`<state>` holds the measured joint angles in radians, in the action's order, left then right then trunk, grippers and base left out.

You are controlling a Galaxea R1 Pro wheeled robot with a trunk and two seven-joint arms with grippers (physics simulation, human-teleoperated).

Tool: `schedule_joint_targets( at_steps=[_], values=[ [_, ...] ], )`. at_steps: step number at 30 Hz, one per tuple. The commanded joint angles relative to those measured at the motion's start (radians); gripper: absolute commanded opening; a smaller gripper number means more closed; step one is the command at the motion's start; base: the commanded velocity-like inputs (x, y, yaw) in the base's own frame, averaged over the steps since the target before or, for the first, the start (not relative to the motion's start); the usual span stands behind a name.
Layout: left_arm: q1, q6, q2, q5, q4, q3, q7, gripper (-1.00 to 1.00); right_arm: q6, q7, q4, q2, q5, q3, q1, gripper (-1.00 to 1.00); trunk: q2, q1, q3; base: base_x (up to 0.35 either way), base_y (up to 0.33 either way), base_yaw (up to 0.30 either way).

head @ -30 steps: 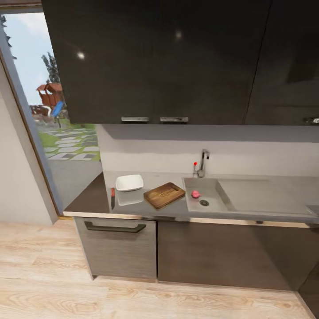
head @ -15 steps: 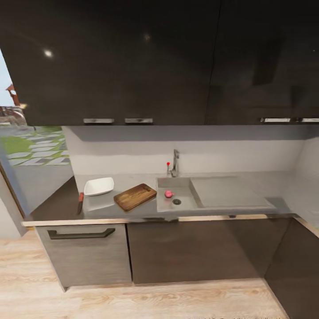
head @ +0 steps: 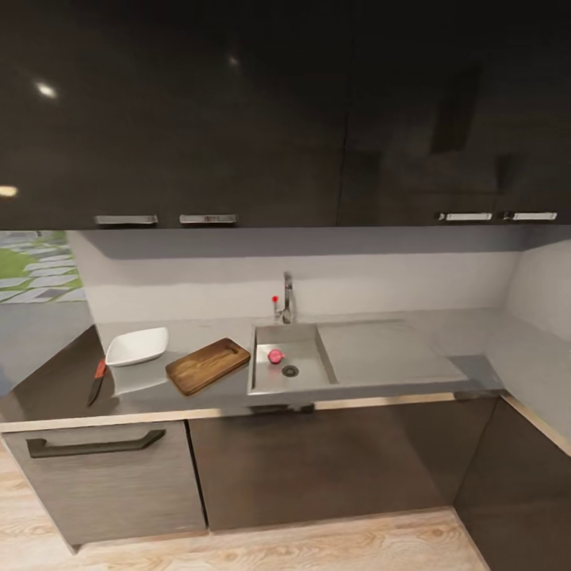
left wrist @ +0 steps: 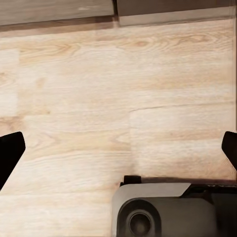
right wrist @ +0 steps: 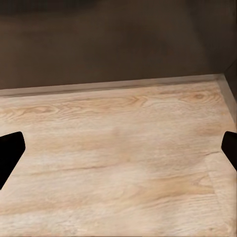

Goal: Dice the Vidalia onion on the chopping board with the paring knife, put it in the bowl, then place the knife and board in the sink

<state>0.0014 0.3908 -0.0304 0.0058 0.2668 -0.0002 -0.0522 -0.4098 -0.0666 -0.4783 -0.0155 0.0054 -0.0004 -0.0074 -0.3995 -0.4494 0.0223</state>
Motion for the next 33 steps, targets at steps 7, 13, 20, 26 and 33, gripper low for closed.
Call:
schedule_joint_targets(
  at_steps=[7,13,20,26,33],
  values=[
    [0.000,-0.001,0.000,0.002,-0.003,0.002,-0.003,1.00,-0.003,-0.002,0.003,0.000,0.001,0.001,0.000,1.00,0.000,-0.001,0.000,0.038,-0.034,-0.001],
    [-0.013,-0.047,0.009,0.002,0.026,0.004,-0.010,1.00,-0.003,-0.002,0.004,0.000,0.001,0.003,0.000,1.00,0.000,-0.001,0.000,0.002,-0.002,0.000],
    [-0.111,-0.386,0.016,0.002,0.154,0.004,-0.030,1.00,-0.003,-0.002,0.006,0.000,0.001,0.003,0.000,1.00,0.000,-0.001,0.000,0.000,0.000,0.000],
    [-0.163,-0.599,0.016,0.003,0.314,0.003,-0.032,1.00,-0.003,-0.002,0.013,0.000,0.001,0.003,0.000,1.00,0.000,-0.001,0.000,0.000,0.000,0.000],
    [-0.186,-0.830,0.021,0.003,0.505,0.003,-0.032,1.00,-0.002,-0.002,0.024,0.000,0.000,0.005,0.000,1.00,0.000,-0.001,0.000,0.000,0.000,0.000]
  ],
)
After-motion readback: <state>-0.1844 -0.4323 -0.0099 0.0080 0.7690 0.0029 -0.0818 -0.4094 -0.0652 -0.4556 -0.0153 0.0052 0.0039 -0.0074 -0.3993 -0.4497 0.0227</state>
